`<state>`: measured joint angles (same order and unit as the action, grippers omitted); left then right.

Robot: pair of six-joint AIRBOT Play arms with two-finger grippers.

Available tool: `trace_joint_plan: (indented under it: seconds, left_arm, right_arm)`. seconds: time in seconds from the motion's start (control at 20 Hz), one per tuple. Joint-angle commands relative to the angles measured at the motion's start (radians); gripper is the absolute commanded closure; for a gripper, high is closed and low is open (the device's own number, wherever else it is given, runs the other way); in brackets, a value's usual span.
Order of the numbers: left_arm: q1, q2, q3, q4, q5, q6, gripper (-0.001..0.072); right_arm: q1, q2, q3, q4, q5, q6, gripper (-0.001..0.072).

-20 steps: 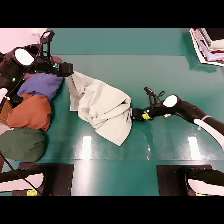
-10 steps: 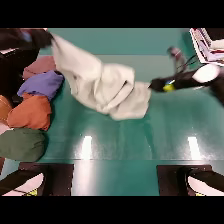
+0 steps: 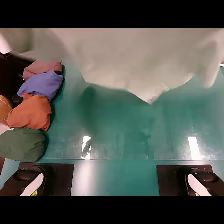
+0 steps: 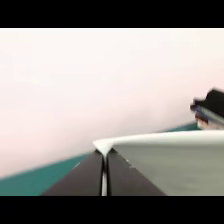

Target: Fold the shirts.

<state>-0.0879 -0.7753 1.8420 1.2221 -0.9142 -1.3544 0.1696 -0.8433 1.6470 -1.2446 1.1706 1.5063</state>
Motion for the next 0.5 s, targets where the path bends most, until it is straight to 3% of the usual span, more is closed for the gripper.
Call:
trace_joint_plan:
  seconds: [0.0, 0.1, 0.25, 0.45]
  left_arm:
    - [0.001, 0.041, 0.081, 0.005, 0.011, 0.002, 0.0683]
    - [0.001, 0.041, 0.097, 0.009, 0.011, 0.002, 0.0683]
    - [0.001, -0.009, 0.089, 0.084, -0.123, 0.0, 0.0682]
    - [0.001, -0.127, -0.105, 0.107, -0.199, -0.019, 0.0682]
  right_arm:
    - [-0.01, 0.029, 0.116, -0.017, 0.039, 0.001, 0.0695]
    - [-0.01, -0.012, 0.209, -0.039, 0.065, 0.001, 0.0696]
    - [-0.009, -0.135, 0.352, -0.043, 0.161, 0.001, 0.0695]
    - [-0.009, -0.344, 0.39, -0.039, 0.329, 0.004, 0.0696]
